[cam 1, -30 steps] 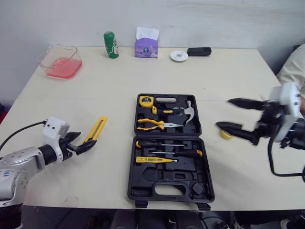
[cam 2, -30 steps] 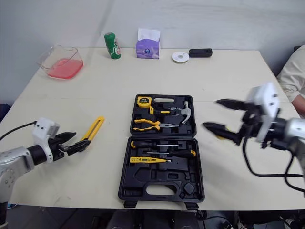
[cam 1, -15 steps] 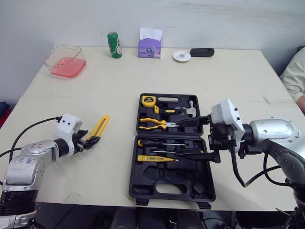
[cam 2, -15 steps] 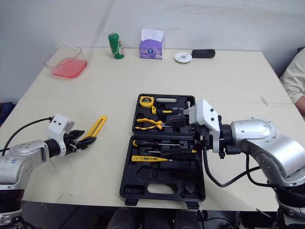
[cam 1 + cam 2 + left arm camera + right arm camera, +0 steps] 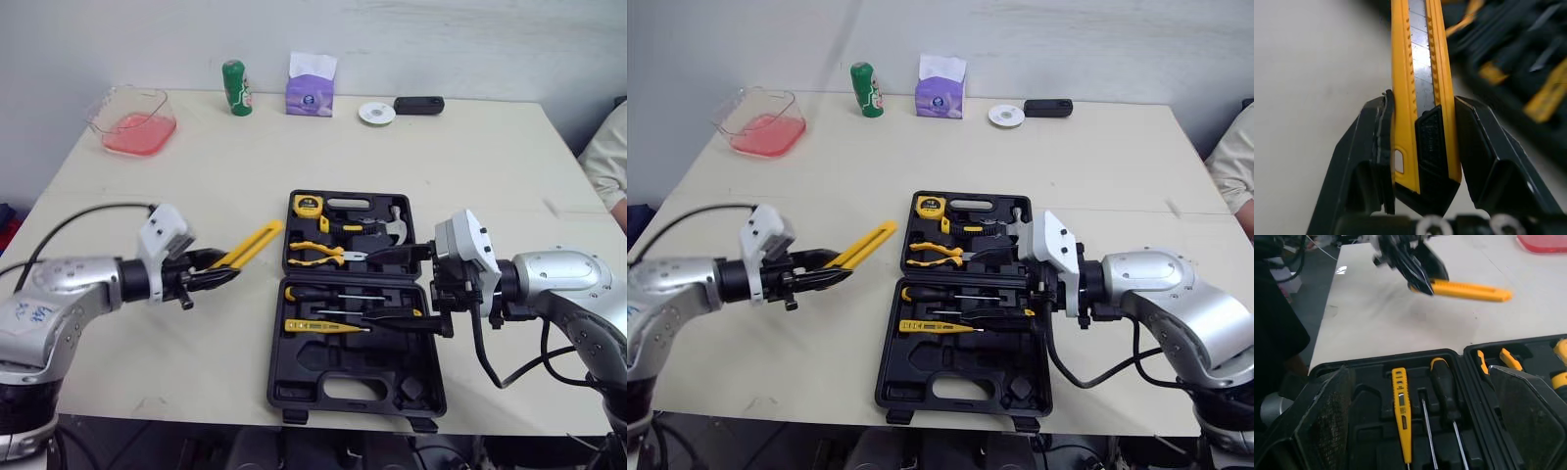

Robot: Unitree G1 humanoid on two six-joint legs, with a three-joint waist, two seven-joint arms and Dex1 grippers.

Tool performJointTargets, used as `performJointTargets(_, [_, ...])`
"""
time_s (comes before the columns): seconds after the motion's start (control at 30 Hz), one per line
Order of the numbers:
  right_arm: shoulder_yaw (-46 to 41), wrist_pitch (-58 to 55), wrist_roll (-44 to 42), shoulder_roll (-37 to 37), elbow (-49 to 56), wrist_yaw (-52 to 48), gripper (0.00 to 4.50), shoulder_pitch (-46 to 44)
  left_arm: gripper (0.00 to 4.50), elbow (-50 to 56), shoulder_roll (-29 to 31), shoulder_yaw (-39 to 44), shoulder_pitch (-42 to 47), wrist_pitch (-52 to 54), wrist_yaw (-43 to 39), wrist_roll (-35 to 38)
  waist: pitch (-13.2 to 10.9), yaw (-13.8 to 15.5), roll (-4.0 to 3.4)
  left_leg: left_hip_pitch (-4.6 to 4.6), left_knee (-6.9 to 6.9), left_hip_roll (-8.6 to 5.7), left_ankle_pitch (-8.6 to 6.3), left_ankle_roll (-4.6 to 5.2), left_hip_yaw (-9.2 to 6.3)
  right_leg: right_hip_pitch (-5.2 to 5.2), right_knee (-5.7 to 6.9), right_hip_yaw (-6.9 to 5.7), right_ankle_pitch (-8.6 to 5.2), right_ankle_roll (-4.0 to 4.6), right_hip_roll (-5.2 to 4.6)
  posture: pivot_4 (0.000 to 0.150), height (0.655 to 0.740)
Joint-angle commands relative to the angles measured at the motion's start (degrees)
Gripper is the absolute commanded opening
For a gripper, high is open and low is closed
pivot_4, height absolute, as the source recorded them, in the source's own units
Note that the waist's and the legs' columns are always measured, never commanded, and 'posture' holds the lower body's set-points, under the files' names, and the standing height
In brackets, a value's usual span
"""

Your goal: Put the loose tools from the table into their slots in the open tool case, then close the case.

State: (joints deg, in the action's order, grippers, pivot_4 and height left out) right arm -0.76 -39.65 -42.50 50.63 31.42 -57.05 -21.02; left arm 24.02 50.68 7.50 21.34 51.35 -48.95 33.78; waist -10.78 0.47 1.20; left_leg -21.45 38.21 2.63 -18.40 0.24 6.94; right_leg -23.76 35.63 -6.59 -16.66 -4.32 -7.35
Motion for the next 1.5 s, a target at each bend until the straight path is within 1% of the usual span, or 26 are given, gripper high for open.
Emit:
performJointTargets(0.03, [-5.4,0.1,-0.5,2.4,1.8,-0.1,4.5,3.8,1.36,2.7,-1.4,-10.4,5.6,-2.8,-5.7,-0.4,0.0,0.2,0.0,-0.01,0.0,0.0,0.0,0.01,0.03,0.0,-0.01,0.01,0.01,-0.02,0.04,0.15,0.7244])
performJointTargets(0.1, [-8.3,-1.5,-2.2,3.9,2.7,-0.2,4.5,6.6,1.36,2.0,-3.8,-15.1,9.7,-2.9,-7.0,-1.0,0.0,0.7,0.02,-0.02,0.02,0.01,0.0,0.02,0.1,-0.01,-0.03,-0.07,0.02,-0.05,0.3,0.15,0.7244])
performJointTargets(0.13, [-10.6,-2.5,-2.7,5.3,3.3,-0.7,4.5,9.1,1.36,1.1,-5.8,-18.1,12.3,-2.0,-7.1,-1.4,0.0,0.9,0.03,-0.02,0.05,0.05,0.0,0.03,0.14,-0.01,-0.05,-0.08,0.03,-0.07,0.57,0.15,0.7244])
performJointTargets(0.2, [-15.0,-3.6,-3.4,7.7,4.8,-2.1,4.5,14.6,1.36,-0.2,-8.4,-23.5,15.9,0.0,-7.5,-2.4,-0.1,1.1,0.08,-0.02,0.11,0.1,0.01,0.04,0.14,0.0,-0.07,-0.05,0.04,-0.08,0.72,0.15,0.7244])
performJointTargets(0.3, [-20.0,-4.3,-3.7,9.3,7.4,-2.9,4.5,21.6,1.36,0.0,-9.8,-28.1,17.5,1.6,-8.2,-3.3,-0.1,0.9,0.08,0.0,0.1,0.11,0.0,0.04,0.1,0.04,-0.09,0.07,0.04,-0.08,0.77,0.15,0.7244])
performJointTargets(0.4, [-24.3,-4.4,-1.8,10.6,10.0,-4.5,4.5,29.3,1.36,0.7,-10.3,-32.5,18.4,3.9,-10.3,-3.0,-0.1,0.6,0.09,0.07,0.09,0.17,0.01,0.04,0.19,0.02,-0.06,0.21,0.04,-0.07,0.83,0.15,0.7244])
performJointTargets(0.43, [-26.6,-5.6,-2.6,10.4,11.7,-4.6,4.5,32.4,1.36,0.5,-11.3,-34.9,19.2,4.5,-9.9,-4.1,-0.1,0.9,0.1,0.09,0.09,0.17,0.03,0.03,0.16,0.03,-0.05,0.24,0.03,-0.06,0.85,0.15,0.7244])
performJointTargets(0.53, [-30.5,-7.0,-3.9,9.6,14.9,-4.4,4.5,38.1,1.36,-0.5,-13.6,-38.8,21.2,6.7,-8.4,-6.2,-0.1,1.1,0.13,0.08,0.12,0.14,0.06,0.04,0.02,0.06,-0.01,0.35,0.03,-0.05,0.87,0.15,0.7244])
performJointTargets(0.7, [-32.8,-7.0,-4.1,8.7,16.4,-3.2,4.5,41.1,1.36,0.6,-12.0,-41.4,22.1,7.0,-10.5,-7.7,-0.1,0.9,0.15,0.07,0.16,0.14,0.04,0.14,-0.07,0.11,-0.03,0.4,0.04,-0.07,0.86,0.15,0.7244])
performJointTargets(0.83, [-33.7,-6.3,-3.6,8.4,16.3,-3.4,4.5,42.5,1.36,0.0,-12.6,-42.1,22.2,8.8,-9.3,-8.4,-0.1,1.1,0.15,0.06,0.11,0.15,0.08,0.07,-0.12,0.11,-0.03,0.34,0.01,-0.03,0.89,0.15,0.7244])
performJointTargets(1.03, [-33.1,-5.7,-2.9,8.5,15.6,-3.2,4.5,42.5,1.36,0.7,-12.6,-43.7,21.4,10.6,-8.2,-9.8,-0.1,1.1,0.16,0.03,0.23,0.11,0.07,0.12,-0.12,0.12,-0.02,0.36,0.03,-0.06,0.85,0.15,0.7244])
performJointTargets(1.17, [-31.7,-5.2,-2.6,8.7,15.0,-3.2,4.5,41.6,1.36,-0.1,-12.3,-43.3,20.9,9.2,-7.2,-11.3,-0.1,1.1,0.16,0.03,0.23,0.12,0.08,0.11,-0.13,0.12,-0.02,0.35,0.03,-0.06,0.85,0.15,0.7244])
performJointTargets(1.23, [-31.0,-5.0,-2.5,8.6,14.8,-3.0,4.5,41.1,2.39,1.3,-12.1,-41.5,20.1,8.0,-8.6,-9.6,-0.1,1.1,0.16,0.03,0.23,0.12,0.08,0.11,-0.13,0.13,-0.01,0.35,0.03,-0.06,0.85,0.15,0.7244])
performJointTargets(1.3, [-30.3,-4.7,-2.3,8.6,14.5,-2.8,4.5,40.7,3.14,1.5,-12.4,-39.1,19.2,5.9,-9.1,-8.5,-0.1,1.1,0.16,0.03,0.23,0.12,0.08,0.11,-0.13,0.13,0.0,0.35,0.03,-0.06,0.85,0.15,0.7244])
performJointTargets(1.37, [-29.9,-4.4,-2.2,8.6,14.4,-2.7,4.5,40.5,4.12,0.6,-12.5,-37.6,18.4,2.9,-9.4,-8.9,-0.1,1.1,0.16,0.02,0.3,0.14,0.08,0.11,-0.14,0.13,0.02,0.34,0.03,-0.06,0.85,0.15,0.7244])
performJointTargets(1.4, [-29.8,-4.4,-2.2,8.6,14.3,-2.7,4.5,40.3,4.48,0.0,-12.3,-36.9,18.0,1.5,-9.6,-9.2,-0.1,1.1,0.16,0.02,0.33,0.14,0.08,0.11,-0.14,0.13,0.03,0.34,0.03,-0.06,0.84,0.15,0.7244])
performJointTargets(1.5, [-29.9,-4.3,-2.4,8.3,14.4,-2.7,4.5,40.3,4.48,-0.9,-13.0,-32.2,15.0,-4.7,-10.9,-7.8,-0.1,1.1,0.16,0.01,0.35,0.13,0.06,0.13,-0.13,0.14,0.02,0.35,0.03,-0.06,0.82,0.15,0.7244])
